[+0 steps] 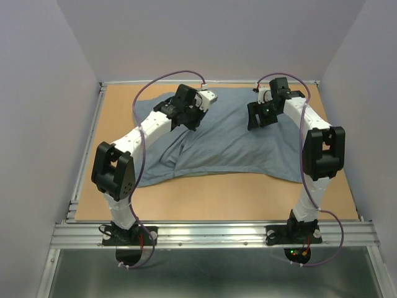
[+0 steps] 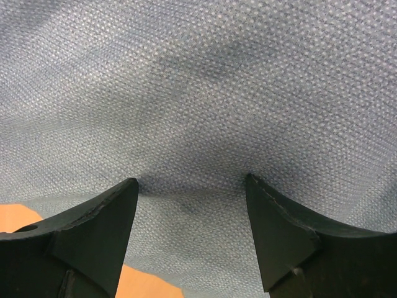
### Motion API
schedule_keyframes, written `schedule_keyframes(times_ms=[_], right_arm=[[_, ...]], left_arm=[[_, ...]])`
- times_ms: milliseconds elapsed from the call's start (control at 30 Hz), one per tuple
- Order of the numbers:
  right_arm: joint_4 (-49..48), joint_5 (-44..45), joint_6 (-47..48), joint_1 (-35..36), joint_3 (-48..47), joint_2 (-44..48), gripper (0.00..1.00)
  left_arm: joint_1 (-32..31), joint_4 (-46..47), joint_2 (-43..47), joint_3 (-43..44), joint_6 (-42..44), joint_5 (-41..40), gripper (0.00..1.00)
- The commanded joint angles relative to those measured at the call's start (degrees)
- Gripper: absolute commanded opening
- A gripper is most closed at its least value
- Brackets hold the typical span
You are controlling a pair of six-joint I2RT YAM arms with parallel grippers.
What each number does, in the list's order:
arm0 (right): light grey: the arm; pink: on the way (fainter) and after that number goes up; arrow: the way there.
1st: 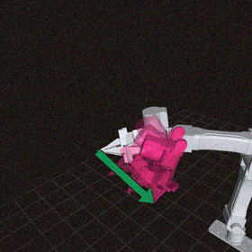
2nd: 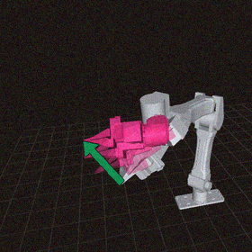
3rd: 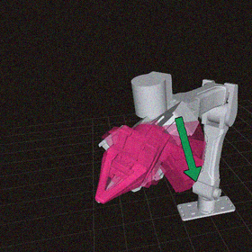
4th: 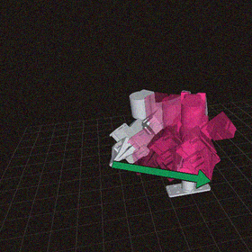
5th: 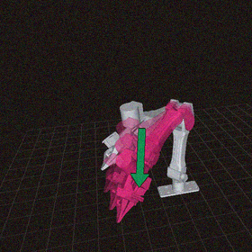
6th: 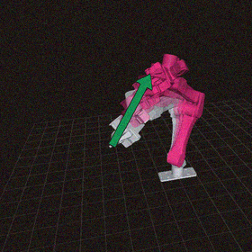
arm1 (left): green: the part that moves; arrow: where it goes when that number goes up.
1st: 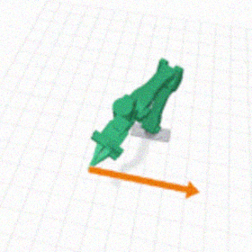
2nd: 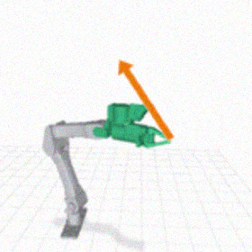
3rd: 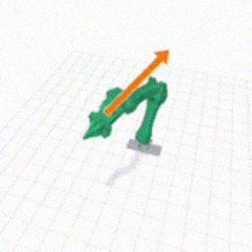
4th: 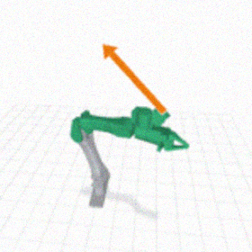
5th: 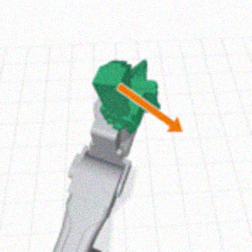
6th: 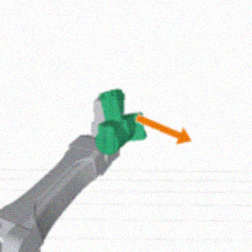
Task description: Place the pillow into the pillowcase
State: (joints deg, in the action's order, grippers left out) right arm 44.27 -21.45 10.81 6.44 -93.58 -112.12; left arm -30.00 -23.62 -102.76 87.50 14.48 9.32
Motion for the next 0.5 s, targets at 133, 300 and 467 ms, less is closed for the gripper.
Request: schedule_keyframes(times_ms=[133,300,467], right_arm=[[-0.3,-0.3,0.4,0.2,1.3,1.3,0.75],[-0.1,-0.5,0.4,0.3,1.0,1.8,0.75],[0.9,-0.7,0.6,0.3,0.2,2.4,0.75]], left_arm=[[-1.3,-5.3,-0.9,-2.2,7.0,12.7,0.00],[-0.3,-8.0,-0.1,-6.0,9.6,17.4,0.00],[4.8,-9.0,5.0,-8.7,12.2,19.9,0.66]])
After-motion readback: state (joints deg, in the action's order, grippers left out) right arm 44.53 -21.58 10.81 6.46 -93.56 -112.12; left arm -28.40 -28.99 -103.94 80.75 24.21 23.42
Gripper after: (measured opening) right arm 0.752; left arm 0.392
